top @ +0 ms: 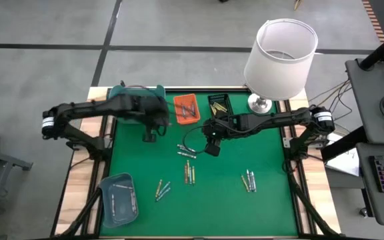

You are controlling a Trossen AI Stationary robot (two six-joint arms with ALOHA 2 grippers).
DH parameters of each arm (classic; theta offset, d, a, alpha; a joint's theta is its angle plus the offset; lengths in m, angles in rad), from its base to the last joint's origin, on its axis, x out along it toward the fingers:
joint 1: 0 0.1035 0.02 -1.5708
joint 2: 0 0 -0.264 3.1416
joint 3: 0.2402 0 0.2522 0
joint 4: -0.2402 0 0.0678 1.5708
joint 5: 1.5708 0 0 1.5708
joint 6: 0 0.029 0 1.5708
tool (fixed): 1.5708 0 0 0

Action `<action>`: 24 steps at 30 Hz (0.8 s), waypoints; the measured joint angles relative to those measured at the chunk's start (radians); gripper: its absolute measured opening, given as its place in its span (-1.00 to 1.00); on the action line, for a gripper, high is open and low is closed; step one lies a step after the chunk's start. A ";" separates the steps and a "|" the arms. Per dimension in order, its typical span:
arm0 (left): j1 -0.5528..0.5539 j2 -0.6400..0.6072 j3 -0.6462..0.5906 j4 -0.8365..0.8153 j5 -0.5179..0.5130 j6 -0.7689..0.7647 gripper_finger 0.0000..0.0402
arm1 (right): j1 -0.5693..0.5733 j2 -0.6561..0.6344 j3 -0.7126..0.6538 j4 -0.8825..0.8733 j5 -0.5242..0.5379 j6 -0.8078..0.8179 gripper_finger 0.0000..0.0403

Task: Sort crayons
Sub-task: Put the orange crayon into the green bin

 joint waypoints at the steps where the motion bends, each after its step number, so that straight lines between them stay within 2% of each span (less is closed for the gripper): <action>1: 0.028 -0.012 0.005 -0.014 -0.008 0.015 -0.99 | 0.000 0.000 0.000 0.000 0.000 0.000 -0.37; 6: 0.229 -0.041 -0.004 -0.052 -0.024 0.088 -0.99 | 0.000 0.000 -0.001 0.008 0.000 0.000 -0.37; 11: 0.475 -0.007 -0.059 -0.052 -0.031 0.162 -1.00 | 0.000 0.000 -0.001 0.026 0.000 -0.012 -0.37; 14: 0.583 0.048 -0.081 -0.043 -0.112 0.101 -1.00 | 0.000 0.000 -0.001 0.035 0.000 -0.014 -0.37; 17: 0.626 0.107 -0.081 -0.045 -0.215 0.018 -0.99 | 0.000 0.000 -0.001 0.035 0.000 -0.019 -0.37; 24: 0.633 0.207 -0.081 -0.030 -0.221 0.022 -0.89 | 0.000 0.000 -0.001 0.036 0.000 -0.029 -0.37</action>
